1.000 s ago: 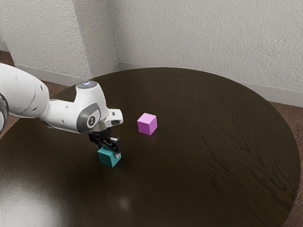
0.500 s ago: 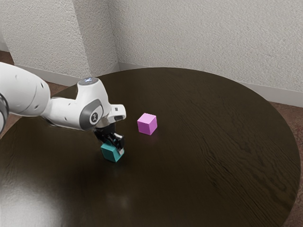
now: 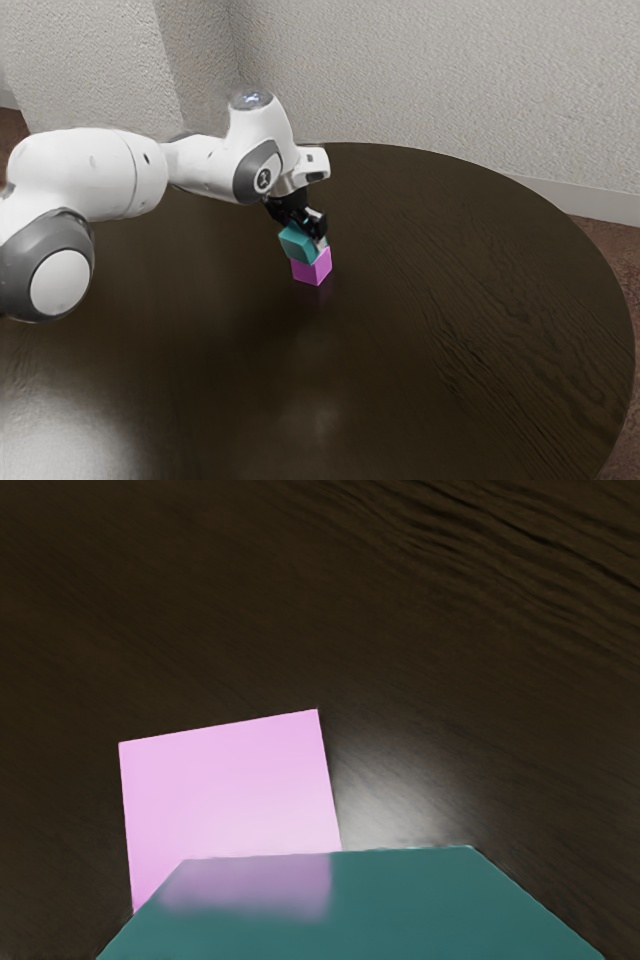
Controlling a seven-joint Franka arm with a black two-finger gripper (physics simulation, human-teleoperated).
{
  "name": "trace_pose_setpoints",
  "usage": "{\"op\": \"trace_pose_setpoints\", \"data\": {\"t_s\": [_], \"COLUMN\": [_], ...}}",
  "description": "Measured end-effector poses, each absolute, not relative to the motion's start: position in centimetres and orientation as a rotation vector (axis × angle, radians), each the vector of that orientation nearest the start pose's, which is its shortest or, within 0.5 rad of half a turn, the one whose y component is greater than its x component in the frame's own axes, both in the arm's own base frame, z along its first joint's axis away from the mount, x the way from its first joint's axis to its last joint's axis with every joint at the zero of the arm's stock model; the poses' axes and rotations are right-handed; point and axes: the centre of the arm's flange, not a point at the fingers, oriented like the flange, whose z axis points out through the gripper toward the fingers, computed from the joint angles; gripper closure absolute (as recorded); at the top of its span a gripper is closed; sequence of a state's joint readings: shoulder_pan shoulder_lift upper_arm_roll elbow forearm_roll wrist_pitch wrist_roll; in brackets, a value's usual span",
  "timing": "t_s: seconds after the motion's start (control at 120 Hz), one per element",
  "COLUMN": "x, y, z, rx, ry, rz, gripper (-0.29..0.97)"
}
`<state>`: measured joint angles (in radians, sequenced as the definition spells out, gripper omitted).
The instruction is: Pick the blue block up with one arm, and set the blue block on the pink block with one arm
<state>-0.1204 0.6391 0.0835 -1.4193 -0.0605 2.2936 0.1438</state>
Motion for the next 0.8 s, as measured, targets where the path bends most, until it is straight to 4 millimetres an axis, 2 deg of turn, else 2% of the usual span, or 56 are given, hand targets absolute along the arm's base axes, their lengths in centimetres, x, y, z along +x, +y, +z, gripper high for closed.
{"op": "trace_pose_setpoints", "data": {"t_s": [0.167,0.267,0.4,0.617,0.8], "x": [76.8,77.2,77.9,78.0,78.6], "y": [-3.6,-2.5,-2.5,-2.0,-2.2], "z": [34.3,34.3,34.5,32.9,33.2], "rx": [-3.090,-3.092,-3.092,-3.100,-3.097], "ry": [0.247,0.224,0.222,0.208,0.211], "rz": [-0.374,-0.364,-0.378,-0.343,-0.369], "gripper": [0.39,0.38,0.38,0.38,0.38]}}
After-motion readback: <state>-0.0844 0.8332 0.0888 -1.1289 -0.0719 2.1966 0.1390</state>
